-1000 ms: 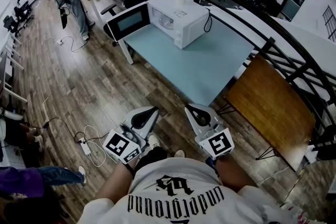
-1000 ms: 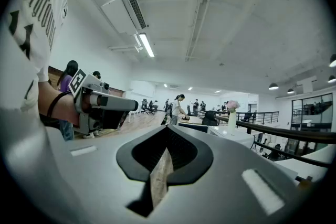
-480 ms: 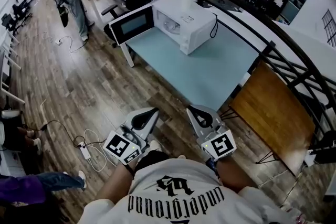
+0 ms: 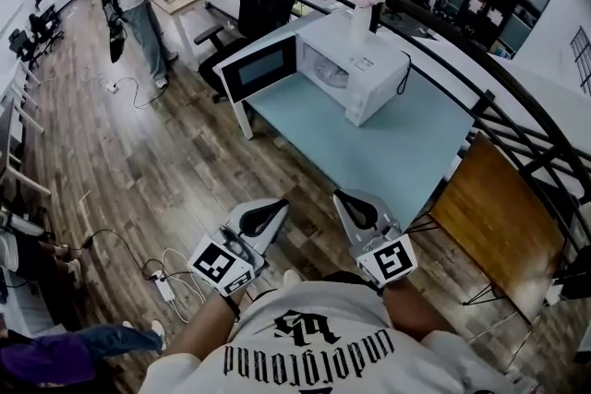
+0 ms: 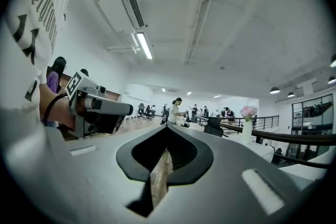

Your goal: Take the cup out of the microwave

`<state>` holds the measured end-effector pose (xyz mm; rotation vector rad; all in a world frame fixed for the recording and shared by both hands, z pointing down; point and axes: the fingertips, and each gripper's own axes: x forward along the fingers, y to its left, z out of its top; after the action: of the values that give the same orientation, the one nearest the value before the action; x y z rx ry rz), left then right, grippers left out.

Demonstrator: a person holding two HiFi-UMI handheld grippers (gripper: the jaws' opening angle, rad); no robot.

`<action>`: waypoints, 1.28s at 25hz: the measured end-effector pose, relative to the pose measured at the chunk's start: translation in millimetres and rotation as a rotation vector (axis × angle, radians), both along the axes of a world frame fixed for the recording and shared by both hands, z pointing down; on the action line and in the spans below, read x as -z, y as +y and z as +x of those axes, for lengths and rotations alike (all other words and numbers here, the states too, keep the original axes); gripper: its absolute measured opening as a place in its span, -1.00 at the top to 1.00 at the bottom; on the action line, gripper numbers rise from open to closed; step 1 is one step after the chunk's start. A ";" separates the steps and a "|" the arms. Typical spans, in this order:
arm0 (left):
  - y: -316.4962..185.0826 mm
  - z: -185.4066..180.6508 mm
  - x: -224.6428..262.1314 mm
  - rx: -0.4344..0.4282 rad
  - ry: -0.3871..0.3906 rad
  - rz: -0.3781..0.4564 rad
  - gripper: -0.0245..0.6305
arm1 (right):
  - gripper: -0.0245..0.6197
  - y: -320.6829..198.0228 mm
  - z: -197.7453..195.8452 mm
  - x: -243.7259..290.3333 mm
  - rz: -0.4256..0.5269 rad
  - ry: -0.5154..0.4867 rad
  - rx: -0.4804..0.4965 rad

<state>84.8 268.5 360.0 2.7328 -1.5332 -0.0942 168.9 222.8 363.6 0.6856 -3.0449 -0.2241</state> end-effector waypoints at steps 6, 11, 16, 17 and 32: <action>-14.9 -43.3 -8.4 0.031 0.013 -0.022 0.78 | 0.91 -15.4 -44.4 -11.5 -0.035 0.025 0.036; -32.5 -67.2 -15.8 0.055 0.017 -0.037 0.77 | 0.91 -43.4 -69.2 -18.6 -0.048 0.002 0.045; -61.7 -90.7 -20.3 0.084 0.006 -0.049 0.77 | 0.91 -76.1 -91.8 -24.1 -0.053 -0.003 0.084; -69.8 -94.8 -20.9 0.089 0.004 -0.050 0.78 | 0.91 -84.2 -95.0 -25.8 -0.060 -0.002 0.087; -232.7 -78.9 -30.0 0.019 0.017 -0.066 0.77 | 0.91 -223.0 -83.7 -39.3 -0.092 -0.002 0.068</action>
<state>5.9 35.8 390.1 2.6605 -1.5295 -0.0651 85.2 -0.2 402.9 0.5779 -3.0607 -0.0835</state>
